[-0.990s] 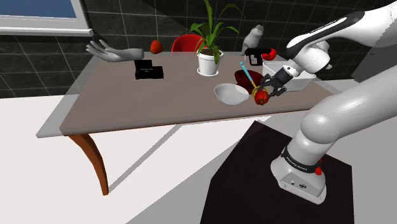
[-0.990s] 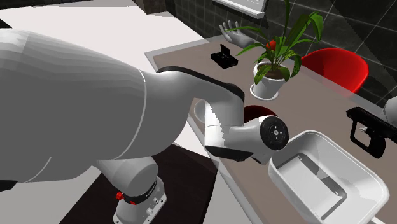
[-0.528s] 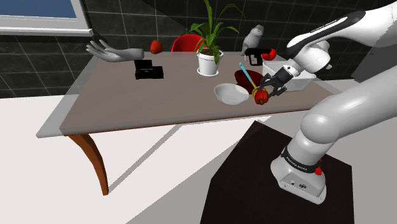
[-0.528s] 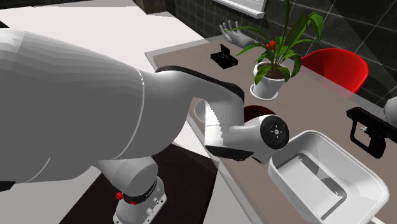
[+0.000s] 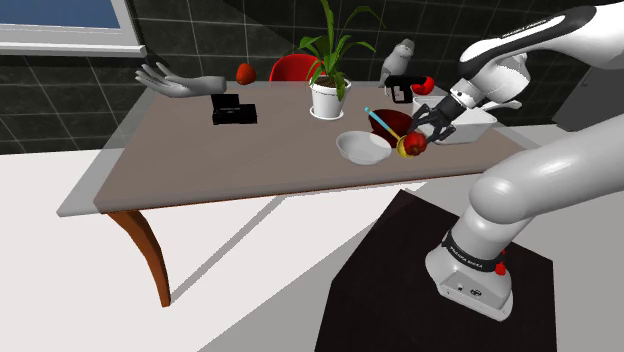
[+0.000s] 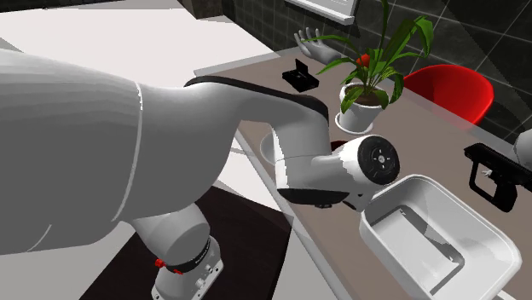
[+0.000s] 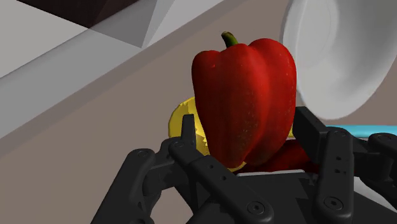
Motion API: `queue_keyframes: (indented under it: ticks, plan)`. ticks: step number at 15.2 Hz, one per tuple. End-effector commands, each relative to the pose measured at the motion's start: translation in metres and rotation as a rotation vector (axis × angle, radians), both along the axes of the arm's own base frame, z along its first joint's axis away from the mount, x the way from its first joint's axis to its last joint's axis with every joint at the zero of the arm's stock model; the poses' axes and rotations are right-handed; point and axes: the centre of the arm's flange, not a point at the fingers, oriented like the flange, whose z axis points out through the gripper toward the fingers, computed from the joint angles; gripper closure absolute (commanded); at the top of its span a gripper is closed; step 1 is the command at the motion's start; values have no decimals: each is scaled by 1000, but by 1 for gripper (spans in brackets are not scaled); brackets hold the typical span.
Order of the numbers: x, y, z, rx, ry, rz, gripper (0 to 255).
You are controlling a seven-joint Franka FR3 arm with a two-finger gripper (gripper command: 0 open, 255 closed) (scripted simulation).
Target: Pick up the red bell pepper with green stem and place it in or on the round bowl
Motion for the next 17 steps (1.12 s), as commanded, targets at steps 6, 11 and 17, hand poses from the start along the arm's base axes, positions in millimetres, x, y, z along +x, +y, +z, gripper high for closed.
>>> queue_keyframes:
  ticks: [6, 11, 17]
  plan:
    - [-1, 0, 37, 0, 0, 0, 255]
    - [-1, 0, 63, 0, 0, 0, 255]
    - [-1, 0, 95, 0, 0, 0, 255]
